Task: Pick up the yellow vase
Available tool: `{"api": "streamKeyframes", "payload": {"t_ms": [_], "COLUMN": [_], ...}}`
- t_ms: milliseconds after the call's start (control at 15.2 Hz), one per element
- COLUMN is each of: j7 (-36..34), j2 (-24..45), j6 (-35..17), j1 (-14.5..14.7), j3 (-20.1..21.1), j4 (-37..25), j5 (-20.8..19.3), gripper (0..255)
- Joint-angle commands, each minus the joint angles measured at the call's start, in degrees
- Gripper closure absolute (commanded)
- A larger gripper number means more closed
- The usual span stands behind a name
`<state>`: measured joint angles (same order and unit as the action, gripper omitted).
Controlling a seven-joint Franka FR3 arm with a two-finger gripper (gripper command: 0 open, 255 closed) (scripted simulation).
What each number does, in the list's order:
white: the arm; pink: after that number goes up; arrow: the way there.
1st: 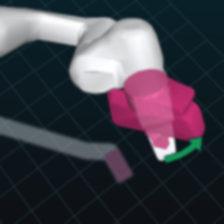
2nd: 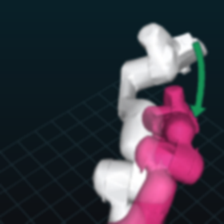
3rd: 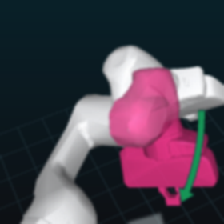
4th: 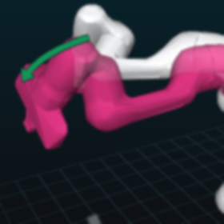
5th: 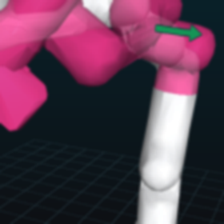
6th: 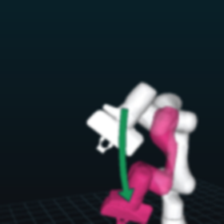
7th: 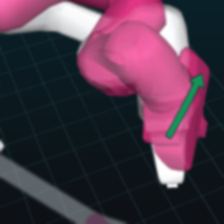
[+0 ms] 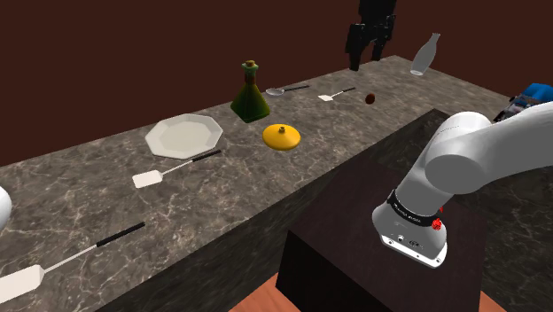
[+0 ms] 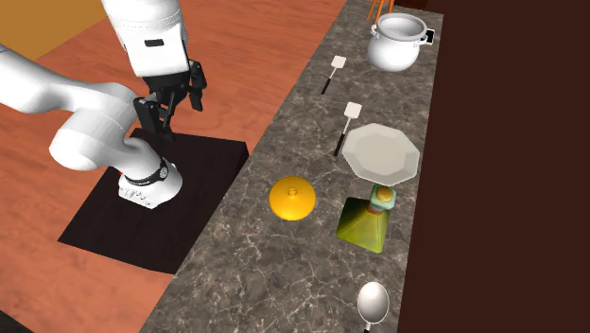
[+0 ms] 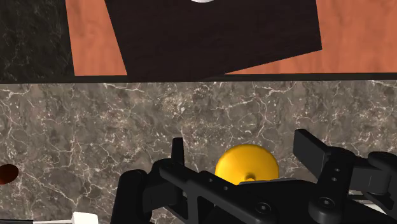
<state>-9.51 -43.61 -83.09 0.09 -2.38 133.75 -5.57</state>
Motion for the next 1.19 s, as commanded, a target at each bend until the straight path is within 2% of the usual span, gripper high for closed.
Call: {"api": "streamKeyframes", "payload": {"t_ms": [0,594,1122], "j7": [0.0,-2.14,-3.48], "j2": [0.0,11.53,26.45], "j6": [0.0,-18.83,-34.53], "j1": [0.0,0.68,1.38], "j3": [0.0,-0.06,-0.06], "j4": [0.0,6.0,5.56], "j5": [0.0,1.08,2.04], "gripper": [0,0,0]}}
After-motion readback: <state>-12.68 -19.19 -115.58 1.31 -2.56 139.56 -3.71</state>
